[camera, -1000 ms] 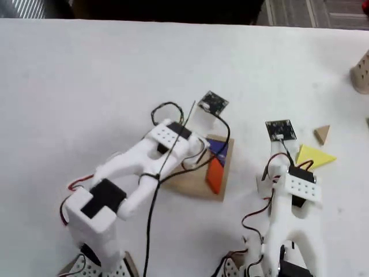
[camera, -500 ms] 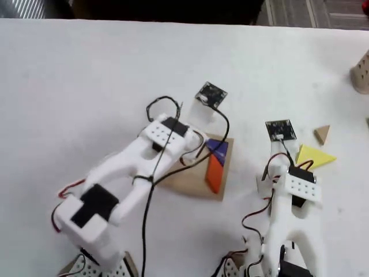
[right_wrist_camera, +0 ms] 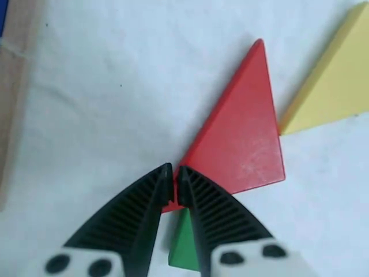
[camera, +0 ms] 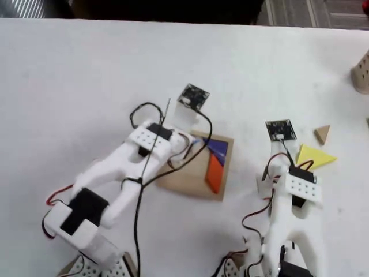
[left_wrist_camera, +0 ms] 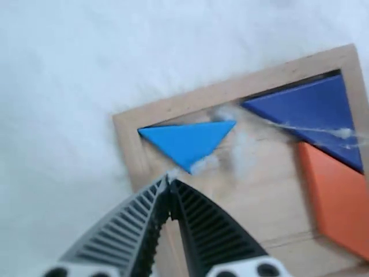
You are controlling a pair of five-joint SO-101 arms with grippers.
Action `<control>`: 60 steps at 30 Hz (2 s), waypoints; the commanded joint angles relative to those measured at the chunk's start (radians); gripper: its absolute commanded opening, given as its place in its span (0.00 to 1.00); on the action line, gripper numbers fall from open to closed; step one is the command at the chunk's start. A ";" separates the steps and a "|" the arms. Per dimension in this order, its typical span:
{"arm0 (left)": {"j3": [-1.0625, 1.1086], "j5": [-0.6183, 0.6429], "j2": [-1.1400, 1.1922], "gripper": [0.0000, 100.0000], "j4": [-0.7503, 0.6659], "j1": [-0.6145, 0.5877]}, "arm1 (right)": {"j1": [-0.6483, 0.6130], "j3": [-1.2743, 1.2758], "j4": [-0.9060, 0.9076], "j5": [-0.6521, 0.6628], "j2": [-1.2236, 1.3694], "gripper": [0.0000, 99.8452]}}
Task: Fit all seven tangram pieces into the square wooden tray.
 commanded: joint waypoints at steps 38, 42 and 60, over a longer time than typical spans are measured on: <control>-0.258 0.002 -0.435 0.03 0.347 0.067 | 0.087 -0.049 -0.005 -0.057 0.001 0.02; -0.186 0.002 -0.507 0.03 0.428 -0.044 | 0.082 -0.107 0.058 -0.057 0.001 0.02; 0.359 0.008 -0.516 0.14 -0.095 -0.312 | -0.417 -0.477 0.437 -0.160 0.013 0.21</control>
